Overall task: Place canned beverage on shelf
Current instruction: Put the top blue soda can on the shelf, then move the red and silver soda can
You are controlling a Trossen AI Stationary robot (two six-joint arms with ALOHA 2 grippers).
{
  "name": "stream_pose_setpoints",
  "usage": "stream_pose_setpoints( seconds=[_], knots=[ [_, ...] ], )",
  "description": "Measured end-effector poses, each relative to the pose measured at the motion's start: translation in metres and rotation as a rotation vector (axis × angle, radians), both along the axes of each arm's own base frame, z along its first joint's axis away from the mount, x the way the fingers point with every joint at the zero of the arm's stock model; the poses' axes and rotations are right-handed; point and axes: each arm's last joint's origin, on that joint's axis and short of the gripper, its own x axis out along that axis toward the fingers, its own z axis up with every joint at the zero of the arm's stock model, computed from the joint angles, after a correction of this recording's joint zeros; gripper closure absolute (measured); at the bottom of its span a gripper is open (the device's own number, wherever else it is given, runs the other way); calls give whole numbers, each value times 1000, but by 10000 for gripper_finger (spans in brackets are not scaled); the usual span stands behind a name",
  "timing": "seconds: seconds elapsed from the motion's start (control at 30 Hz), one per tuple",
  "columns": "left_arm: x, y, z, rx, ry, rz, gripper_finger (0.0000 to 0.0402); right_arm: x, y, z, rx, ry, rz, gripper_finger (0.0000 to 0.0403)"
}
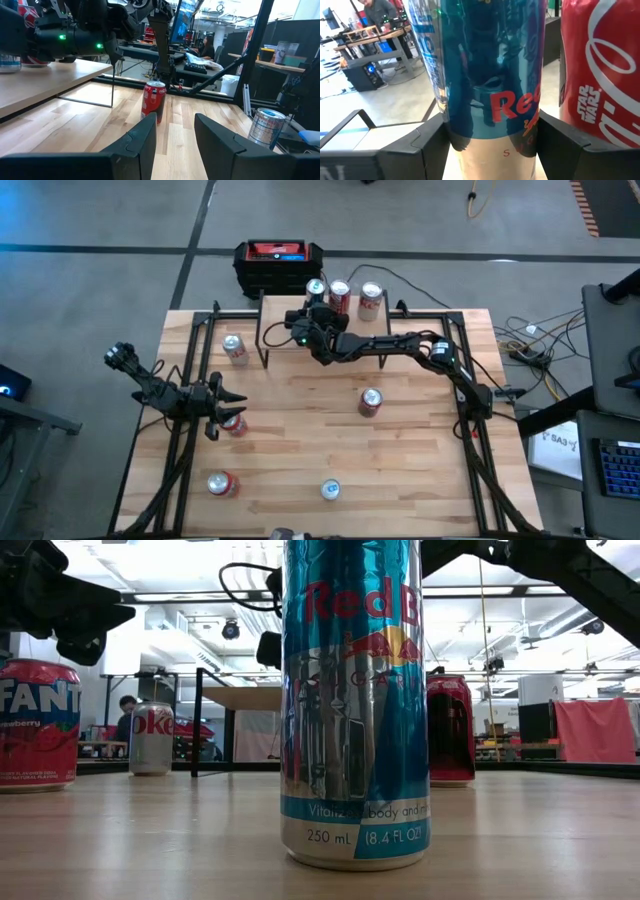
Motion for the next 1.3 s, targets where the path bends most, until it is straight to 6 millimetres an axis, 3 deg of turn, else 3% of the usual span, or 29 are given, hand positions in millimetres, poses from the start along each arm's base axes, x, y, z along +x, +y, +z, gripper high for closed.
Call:
stream_pose_setpoints(
  seconds=[0.53, 0.97, 1.3],
  knots=[
    [0, 0, 0, 0, 0, 0, 283, 0, -5, 0, 10, 24, 38, 167],
    [0, 0, 0, 0, 0, 0, 283, 1, -5, 1, 11, 29, 67, 102],
    [0, 0, 0, 0, 0, 0, 283, 3, 9, 0, 7, 68, 66, 88]
  ],
)
